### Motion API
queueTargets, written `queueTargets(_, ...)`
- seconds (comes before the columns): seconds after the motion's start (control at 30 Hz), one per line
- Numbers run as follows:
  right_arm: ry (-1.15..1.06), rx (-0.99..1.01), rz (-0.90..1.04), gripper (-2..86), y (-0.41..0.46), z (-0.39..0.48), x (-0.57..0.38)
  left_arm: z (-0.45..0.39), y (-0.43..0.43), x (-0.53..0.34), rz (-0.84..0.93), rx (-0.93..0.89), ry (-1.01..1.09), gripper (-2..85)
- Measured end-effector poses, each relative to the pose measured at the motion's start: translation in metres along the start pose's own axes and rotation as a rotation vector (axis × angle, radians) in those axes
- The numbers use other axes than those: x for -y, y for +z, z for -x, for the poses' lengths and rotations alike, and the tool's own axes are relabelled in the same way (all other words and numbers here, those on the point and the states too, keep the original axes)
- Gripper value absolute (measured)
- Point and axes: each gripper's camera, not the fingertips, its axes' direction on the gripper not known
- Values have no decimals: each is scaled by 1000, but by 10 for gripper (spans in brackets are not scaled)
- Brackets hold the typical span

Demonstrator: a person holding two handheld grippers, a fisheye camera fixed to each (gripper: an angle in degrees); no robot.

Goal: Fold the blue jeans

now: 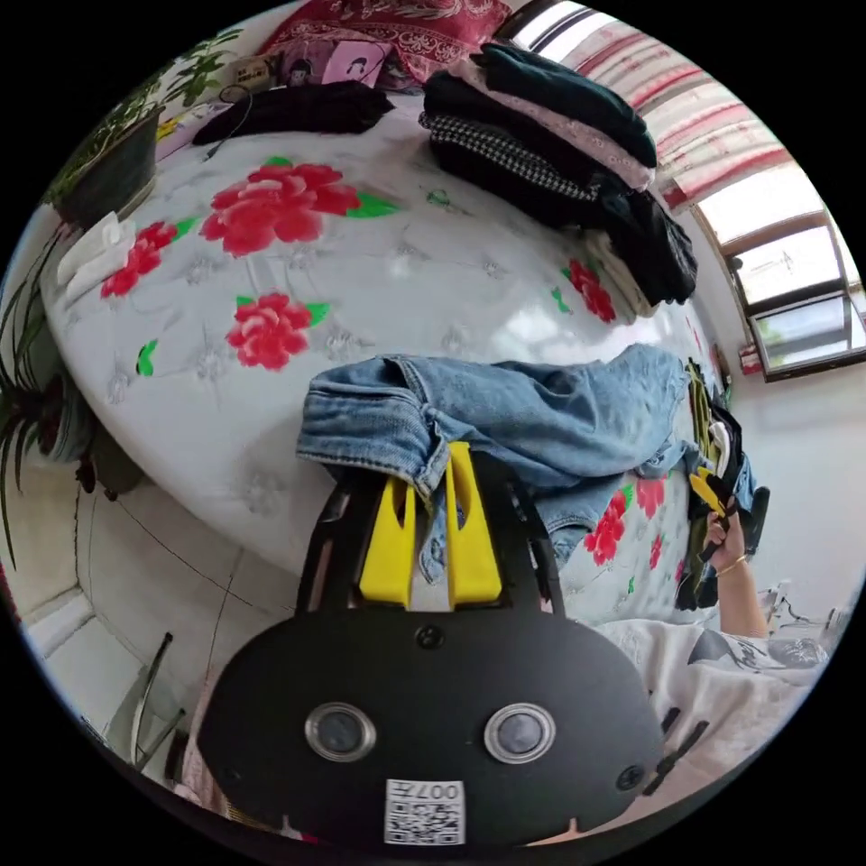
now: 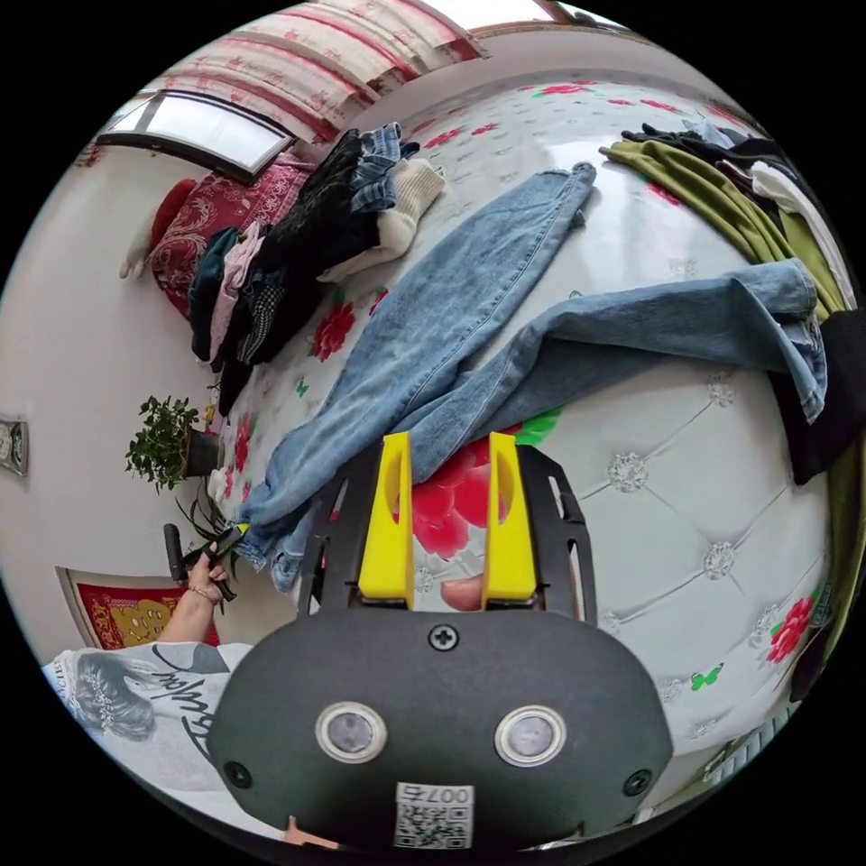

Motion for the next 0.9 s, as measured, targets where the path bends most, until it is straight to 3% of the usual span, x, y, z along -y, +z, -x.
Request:
queueTargets(0.1, 0, 0, -8, 93, -1, 11, -1, 22, -62, 62, -183, -42, -22, 44)
queueTargets(0.2, 0, -64, -19, 94, -6, 16, -4, 20, -119, 131, -360, 111, -23, 70)
queueTargets(0.37, 115, -62, -67, 97, -12, 5, 2, 3, -105, 147, -261, 227, -59, 130)
queueTargets(0.47, 182, -63, -132, 99, -18, 1, 6, -10, -77, 92, -246, 258, -79, 132)
queueTargets(0.6, 210, -260, -241, 103, -32, 5, 16, -34, -37, 5, -179, 269, -74, 129)
queueTargets(0.73, 206, -370, -160, 94, -20, -18, 43, -70, 3, -14, -49, 213, 31, 130)
queueTargets(0.8, 218, -361, -54, 74, -3, -34, 55, -93, 30, -8, 14, 370, 113, 108)
queueTargets(0.9, 180, -405, 24, 36, 4, -37, 68, -111, 34, 1, 46, 467, 198, 35)
